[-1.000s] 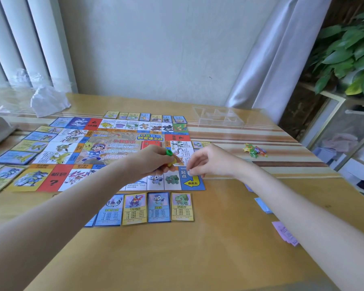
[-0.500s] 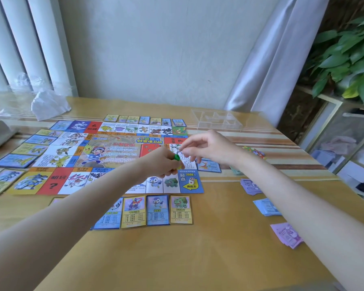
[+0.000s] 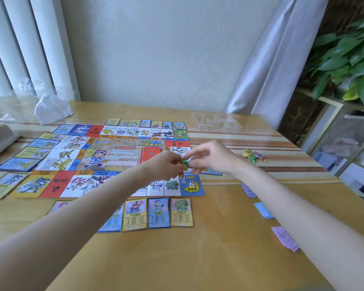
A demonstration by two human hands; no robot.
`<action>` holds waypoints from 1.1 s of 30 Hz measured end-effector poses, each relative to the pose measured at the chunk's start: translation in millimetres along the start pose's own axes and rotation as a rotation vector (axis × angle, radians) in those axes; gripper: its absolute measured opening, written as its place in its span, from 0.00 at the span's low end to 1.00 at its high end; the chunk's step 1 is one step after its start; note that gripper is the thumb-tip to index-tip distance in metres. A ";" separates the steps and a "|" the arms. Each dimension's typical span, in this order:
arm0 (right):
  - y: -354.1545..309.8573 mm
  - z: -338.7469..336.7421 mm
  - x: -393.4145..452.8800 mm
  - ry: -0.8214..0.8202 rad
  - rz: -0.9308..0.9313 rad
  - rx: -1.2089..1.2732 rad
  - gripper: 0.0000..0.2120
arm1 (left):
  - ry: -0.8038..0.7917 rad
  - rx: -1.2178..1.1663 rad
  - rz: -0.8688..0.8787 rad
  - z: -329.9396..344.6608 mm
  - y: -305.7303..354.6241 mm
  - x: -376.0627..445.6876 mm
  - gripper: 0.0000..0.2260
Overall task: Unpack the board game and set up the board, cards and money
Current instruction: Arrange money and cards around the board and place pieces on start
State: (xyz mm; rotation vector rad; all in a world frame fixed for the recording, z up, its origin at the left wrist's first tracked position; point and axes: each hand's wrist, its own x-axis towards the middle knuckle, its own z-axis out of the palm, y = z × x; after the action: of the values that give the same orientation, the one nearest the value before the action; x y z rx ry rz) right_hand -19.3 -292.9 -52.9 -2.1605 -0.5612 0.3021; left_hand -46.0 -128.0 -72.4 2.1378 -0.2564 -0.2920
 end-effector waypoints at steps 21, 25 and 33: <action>27.1 14.3 5.5 0.043 0.046 -0.369 0.04 | 0.089 0.294 0.022 14.7 -11.4 13.7 0.10; 25.6 12.4 5.1 0.013 0.037 -0.418 0.07 | 0.091 0.481 0.068 18.2 -13.5 16.5 0.10; 21.0 4.4 1.8 -0.012 0.024 -0.405 0.08 | 0.100 0.451 0.051 19.1 -15.3 20.5 0.10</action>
State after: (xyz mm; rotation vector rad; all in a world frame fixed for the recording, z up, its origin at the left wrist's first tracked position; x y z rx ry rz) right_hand -13.5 -300.1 -72.3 -2.5575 -0.6473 0.2287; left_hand -31.2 -140.7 -97.7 2.5770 -0.3434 -0.1012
